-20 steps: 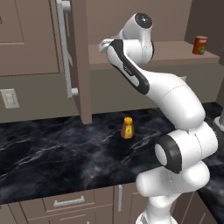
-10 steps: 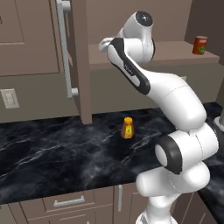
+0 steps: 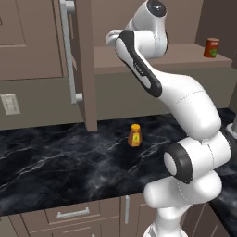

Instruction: Stack two cans on top of the other two cans in the cabinet.

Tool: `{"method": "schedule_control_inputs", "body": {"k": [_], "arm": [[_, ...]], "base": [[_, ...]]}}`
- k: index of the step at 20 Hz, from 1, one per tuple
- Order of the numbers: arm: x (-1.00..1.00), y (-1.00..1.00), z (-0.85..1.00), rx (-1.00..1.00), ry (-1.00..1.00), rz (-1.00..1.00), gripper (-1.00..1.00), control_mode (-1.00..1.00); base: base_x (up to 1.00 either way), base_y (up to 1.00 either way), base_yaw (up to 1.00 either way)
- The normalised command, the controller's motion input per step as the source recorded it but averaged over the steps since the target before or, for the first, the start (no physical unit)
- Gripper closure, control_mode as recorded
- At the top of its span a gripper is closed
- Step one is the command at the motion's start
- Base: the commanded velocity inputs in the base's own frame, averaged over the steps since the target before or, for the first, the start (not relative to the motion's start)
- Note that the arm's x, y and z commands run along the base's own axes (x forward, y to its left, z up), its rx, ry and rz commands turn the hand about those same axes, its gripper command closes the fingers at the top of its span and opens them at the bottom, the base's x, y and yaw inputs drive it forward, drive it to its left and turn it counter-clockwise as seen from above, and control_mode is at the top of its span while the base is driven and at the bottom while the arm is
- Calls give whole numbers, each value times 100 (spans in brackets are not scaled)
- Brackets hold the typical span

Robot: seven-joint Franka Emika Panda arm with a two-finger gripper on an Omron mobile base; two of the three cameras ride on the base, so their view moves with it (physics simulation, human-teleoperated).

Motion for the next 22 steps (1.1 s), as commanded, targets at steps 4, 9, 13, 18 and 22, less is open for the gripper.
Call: {"method": "schedule_control_inputs", "body": {"k": [4,9,13,18,22], "arm": [[-18,-12,31,0,-6,-6,100,-100],[-39,-26,12,0,-12,-4,100,-100],[-43,-30,-3,0,-19,-5,100,-100],[-25,-38,-5,-1,-16,-7,100,-100],[-7,-48,3,0,-2,-10,100,-100]], "base": [[0,0,0],[0,0,0],[0,0,0],[0,0,0],[0,0,0]]}}
